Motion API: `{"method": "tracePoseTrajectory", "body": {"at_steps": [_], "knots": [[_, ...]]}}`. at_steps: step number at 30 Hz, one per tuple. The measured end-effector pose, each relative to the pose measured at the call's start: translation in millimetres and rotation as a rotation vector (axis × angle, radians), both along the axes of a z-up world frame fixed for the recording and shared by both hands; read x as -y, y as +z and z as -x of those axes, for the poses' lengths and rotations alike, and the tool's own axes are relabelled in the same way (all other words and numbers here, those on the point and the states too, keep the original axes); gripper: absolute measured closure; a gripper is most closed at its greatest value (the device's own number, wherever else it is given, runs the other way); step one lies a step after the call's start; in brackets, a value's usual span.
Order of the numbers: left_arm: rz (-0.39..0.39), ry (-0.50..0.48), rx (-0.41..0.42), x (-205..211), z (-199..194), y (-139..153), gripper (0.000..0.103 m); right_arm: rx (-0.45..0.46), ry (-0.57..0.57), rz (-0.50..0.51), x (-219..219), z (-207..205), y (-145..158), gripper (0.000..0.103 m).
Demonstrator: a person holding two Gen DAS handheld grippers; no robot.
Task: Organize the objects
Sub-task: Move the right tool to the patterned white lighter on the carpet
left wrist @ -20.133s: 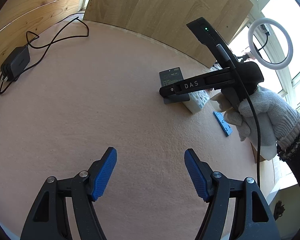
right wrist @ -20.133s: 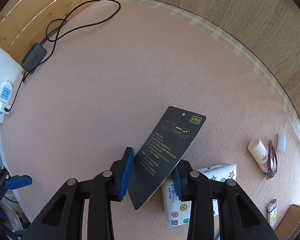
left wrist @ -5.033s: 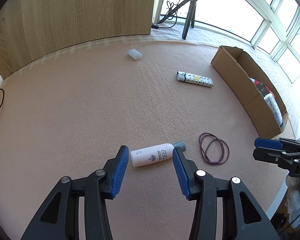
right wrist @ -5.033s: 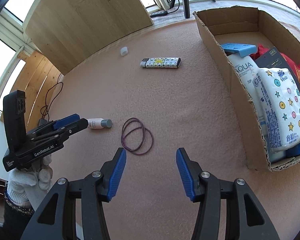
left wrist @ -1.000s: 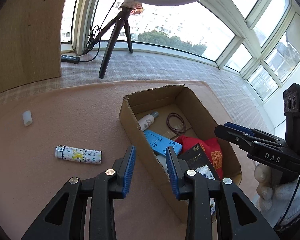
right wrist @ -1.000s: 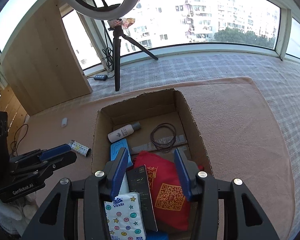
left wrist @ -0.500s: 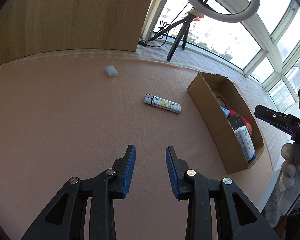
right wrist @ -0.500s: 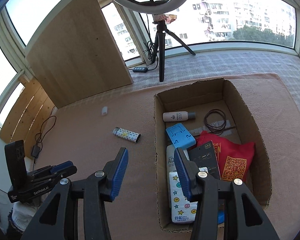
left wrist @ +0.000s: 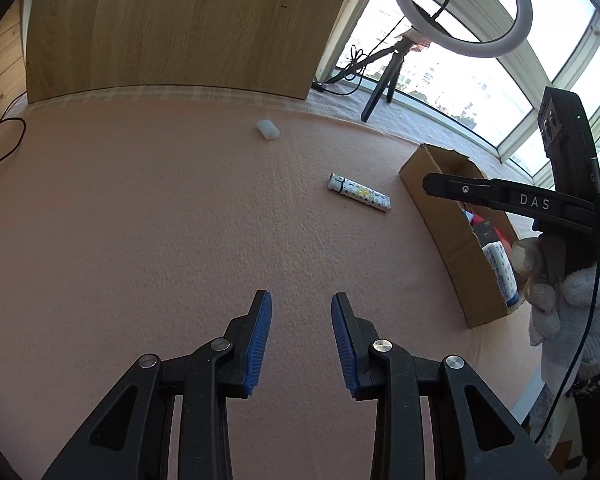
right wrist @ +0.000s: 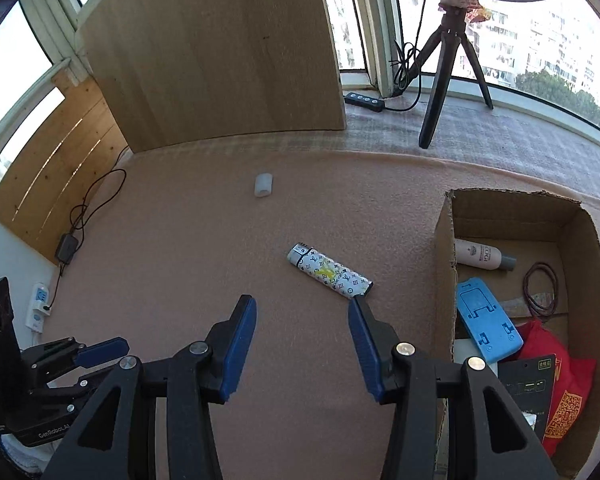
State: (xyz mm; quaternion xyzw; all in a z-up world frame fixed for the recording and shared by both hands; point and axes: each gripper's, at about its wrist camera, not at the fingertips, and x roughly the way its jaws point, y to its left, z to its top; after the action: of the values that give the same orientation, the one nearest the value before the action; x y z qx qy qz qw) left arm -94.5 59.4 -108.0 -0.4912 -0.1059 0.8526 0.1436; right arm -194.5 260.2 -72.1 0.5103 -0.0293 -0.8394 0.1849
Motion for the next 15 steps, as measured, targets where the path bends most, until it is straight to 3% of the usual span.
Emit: {"method": "tracePoseTrajectory", "body": {"at_steps": [8,15], "knots": [[0.068,0.05,-0.042,20.2,-12.3,13.1,0.069,0.061,-0.02,-0.072,20.5,38.6,-36.2,0.059],[0.057,0.073,-0.034,38.0,-18.0,12.6,0.069,0.095,-0.048,-0.105,25.5,61.8,-51.1,0.056]]}}
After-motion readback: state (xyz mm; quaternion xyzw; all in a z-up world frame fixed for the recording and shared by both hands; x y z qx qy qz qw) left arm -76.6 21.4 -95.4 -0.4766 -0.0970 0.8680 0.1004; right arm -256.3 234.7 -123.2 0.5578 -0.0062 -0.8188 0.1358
